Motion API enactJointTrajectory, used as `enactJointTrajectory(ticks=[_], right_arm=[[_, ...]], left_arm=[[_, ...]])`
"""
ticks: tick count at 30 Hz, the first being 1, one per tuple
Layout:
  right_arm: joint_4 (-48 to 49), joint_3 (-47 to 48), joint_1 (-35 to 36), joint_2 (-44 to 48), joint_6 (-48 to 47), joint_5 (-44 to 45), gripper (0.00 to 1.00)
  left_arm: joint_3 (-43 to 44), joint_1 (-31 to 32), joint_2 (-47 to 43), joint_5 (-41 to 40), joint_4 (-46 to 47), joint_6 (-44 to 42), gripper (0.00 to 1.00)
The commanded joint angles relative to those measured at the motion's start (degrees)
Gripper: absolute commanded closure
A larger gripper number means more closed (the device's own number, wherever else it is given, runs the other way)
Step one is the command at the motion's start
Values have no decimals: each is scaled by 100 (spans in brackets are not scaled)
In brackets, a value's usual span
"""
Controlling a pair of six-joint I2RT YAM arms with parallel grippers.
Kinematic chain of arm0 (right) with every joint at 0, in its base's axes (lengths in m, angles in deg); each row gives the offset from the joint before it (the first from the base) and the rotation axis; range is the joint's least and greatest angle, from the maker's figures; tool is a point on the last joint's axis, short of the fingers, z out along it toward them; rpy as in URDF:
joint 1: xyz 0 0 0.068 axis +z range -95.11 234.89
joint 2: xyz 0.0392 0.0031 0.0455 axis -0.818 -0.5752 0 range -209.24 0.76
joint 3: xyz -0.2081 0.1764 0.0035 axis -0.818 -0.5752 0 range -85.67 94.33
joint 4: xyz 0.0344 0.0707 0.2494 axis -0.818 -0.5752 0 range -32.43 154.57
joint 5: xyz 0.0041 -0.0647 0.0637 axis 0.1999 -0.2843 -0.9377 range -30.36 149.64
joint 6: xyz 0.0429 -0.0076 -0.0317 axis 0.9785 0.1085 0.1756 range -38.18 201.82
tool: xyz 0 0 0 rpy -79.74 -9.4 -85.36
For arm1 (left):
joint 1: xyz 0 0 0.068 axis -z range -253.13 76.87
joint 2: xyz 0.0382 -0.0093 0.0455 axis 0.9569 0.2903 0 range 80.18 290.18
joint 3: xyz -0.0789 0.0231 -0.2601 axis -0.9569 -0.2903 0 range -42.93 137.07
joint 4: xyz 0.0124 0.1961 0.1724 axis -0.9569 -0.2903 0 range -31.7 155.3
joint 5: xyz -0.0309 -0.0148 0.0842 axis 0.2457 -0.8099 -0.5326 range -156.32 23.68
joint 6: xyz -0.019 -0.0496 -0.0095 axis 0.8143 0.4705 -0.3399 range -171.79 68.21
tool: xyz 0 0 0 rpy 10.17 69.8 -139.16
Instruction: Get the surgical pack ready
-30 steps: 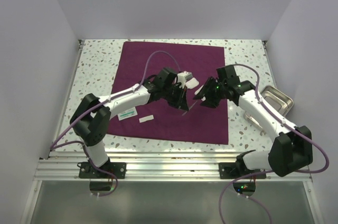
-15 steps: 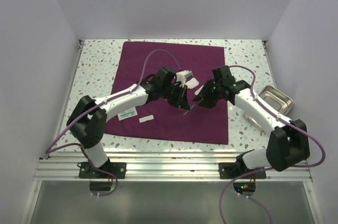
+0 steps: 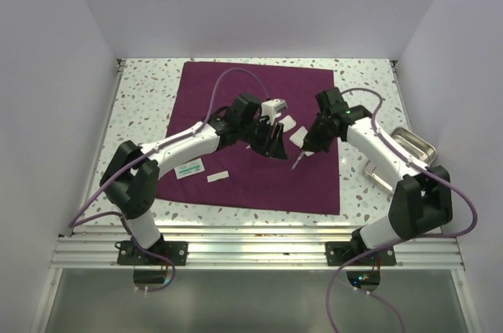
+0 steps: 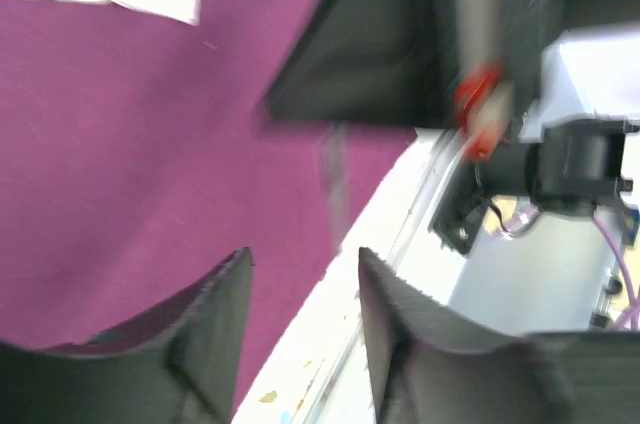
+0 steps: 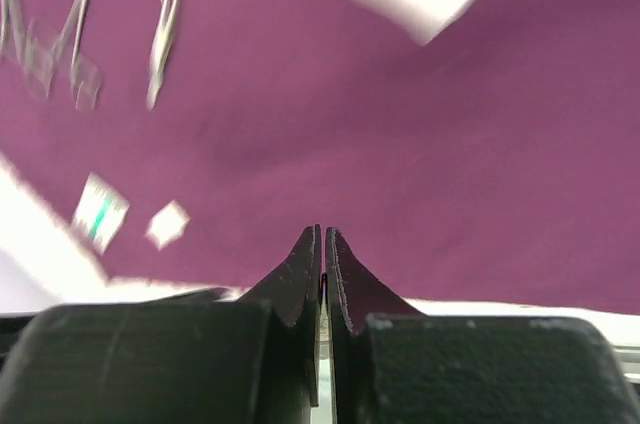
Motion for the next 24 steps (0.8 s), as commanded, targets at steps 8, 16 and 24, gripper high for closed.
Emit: enactJointTrajectory(ticks=[8,16,24], right_arm=[[-2335,1836,-2662,-500,-2440,3877,100],[-1880,1793,-3568,-1212,-2907,3975,100],[-1290,1617,-3973,-2082,-3057,3079,100]], left_arm=[[266,-943,128,-1196,-146,-998,50],[538,-987,620,-1689,-154,-1113,48],[1390,-996,1428,-2427,-620,-1710,48]])
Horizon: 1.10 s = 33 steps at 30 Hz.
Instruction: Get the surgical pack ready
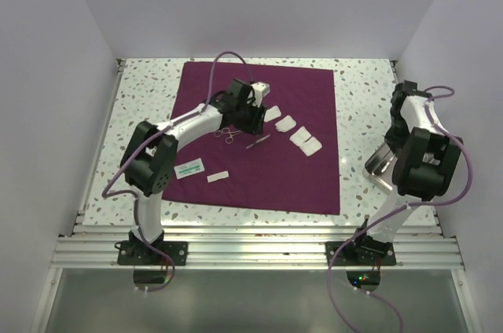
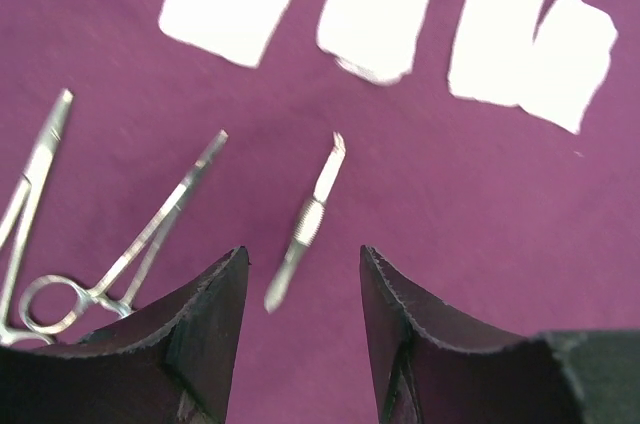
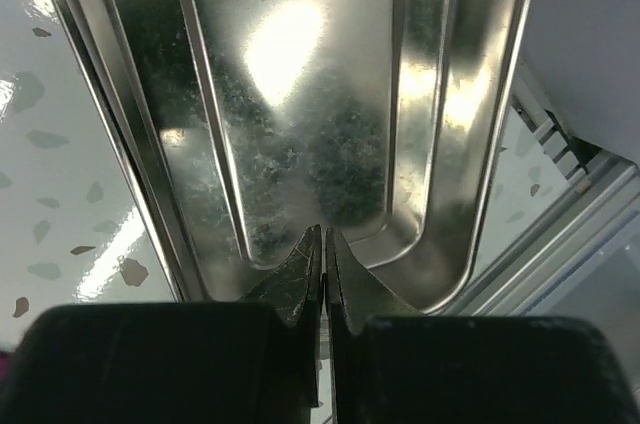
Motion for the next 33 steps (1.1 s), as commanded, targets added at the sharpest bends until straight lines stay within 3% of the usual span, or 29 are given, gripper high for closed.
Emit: enactJointTrajectory(ticks=[1,8,11,15,21,33], right_arm=[[438,-129,-76,-209,-189,-314,100],[667,-156,-146,-702,-224,-463,96],[544,-7,-199,-799,-233,-577,64],[228,248,-190,-676,-137,-744,48],[-80,170,249,141,-145,-1035,47],[-300,-217,1233,1196,-32,-1729,47]], left_arm=[[486,-6,268,-425,-216,-408,48],[540,-6,471,-654,-41,-355,47],[539,12,524,-785,3,-408,46],[680,21,690,-830,3,-584,47],[689,73,761,-690,12,-742,53],[601,328,910,-487,145,-821,47]])
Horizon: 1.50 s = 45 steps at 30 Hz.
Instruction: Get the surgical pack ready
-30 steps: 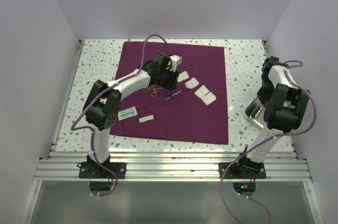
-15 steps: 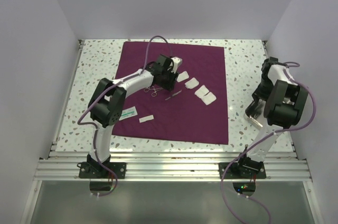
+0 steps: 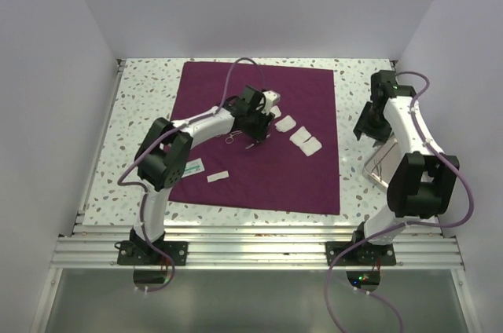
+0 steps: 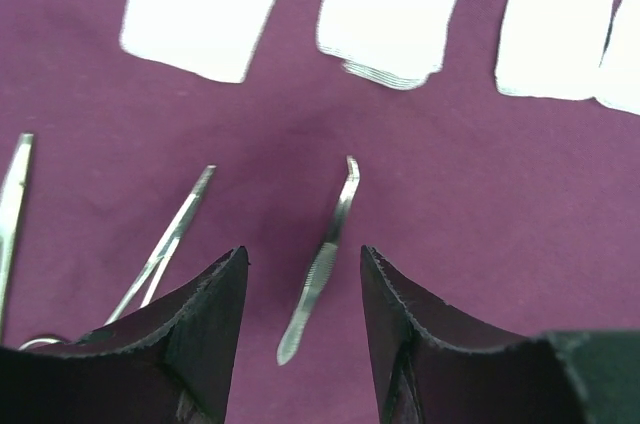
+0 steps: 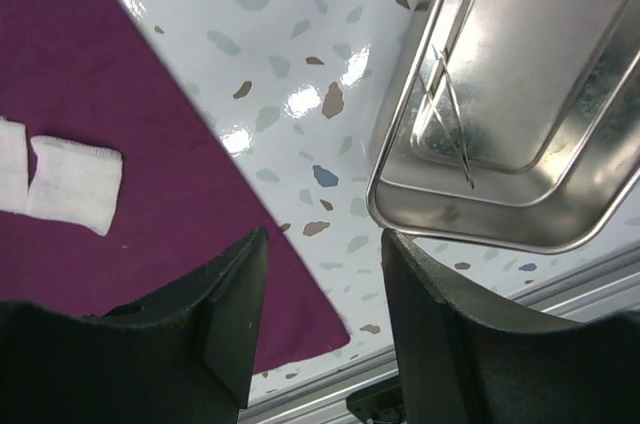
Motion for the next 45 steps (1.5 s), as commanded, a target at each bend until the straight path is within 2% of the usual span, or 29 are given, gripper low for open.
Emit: enactJointTrajectory(ticks=[1,6,9,10,12,13,16,21,25,27,31,36,45], right_arm=[[-164,-154,110,204,115,-269,47],[-182,-285,269,266,89,-269,47],[-147,-391,348,318,106,-304,47],[-147,-400,374,318,115,-304,47],[-138,-400,453,327,133,-409,48],[-112,-392,627,362,150,-497,48],[20,-339,883,406,238,-1067,48],[643,-286,1226,415,879,-2174,46],[1592,-444,1621,415,1713,-2782,36],[2049,-566,1771,372,2083,-2765,35],[2200,-471,2227,187,2304,-2485,32],[2103,-269,2527,64,2444,-2055,31],[1848,-119,2958,-253,2691,-1834,36]], left_arm=[[188,44,180,36,133,-172,47],[241,44,391,131,107,-164,51],[250,53,453,150,107,-111,60],[276,62,445,149,89,-111,72],[407,53,410,79,-50,-76,81],[469,53,314,79,-112,-41,91],[758,44,94,210,-455,231,100],[795,44,-302,903,-658,784,100],[505,27,-539,1939,-456,1259,100],[260,18,-592,2266,-219,1610,100],[-154,18,-820,2838,246,2024,100],[-435,26,-988,2856,335,2069,100],[-620,18,-1269,2917,546,2157,100]])
